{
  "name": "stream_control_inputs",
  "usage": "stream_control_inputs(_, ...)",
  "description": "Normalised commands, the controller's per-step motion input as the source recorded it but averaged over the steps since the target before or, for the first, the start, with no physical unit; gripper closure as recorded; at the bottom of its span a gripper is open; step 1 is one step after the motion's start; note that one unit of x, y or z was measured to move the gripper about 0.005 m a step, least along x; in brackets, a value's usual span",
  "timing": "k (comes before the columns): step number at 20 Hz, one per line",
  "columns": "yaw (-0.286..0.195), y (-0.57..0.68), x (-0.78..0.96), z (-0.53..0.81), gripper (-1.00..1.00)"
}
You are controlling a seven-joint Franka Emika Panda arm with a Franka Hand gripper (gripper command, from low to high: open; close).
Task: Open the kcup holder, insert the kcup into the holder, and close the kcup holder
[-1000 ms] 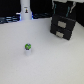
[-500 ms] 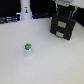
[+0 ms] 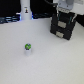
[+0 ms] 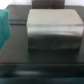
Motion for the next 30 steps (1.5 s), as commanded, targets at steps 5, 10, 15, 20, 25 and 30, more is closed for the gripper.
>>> stream_control_inputs(5, -0.015, 0.01, -0.39, -0.37, -1.0)
stream_control_inputs(10, -0.016, 0.03, -0.31, -0.21, 1.0)
stream_control_inputs(15, -0.023, 0.01, -0.13, -0.02, 1.0)
stream_control_inputs(20, -0.003, 0.0, 0.01, 0.0, 1.0)
stream_control_inputs(25, -0.007, -0.02, 0.07, 0.0, 1.0)
stream_control_inputs(30, -0.038, -0.15, 0.63, 0.23, 1.0)
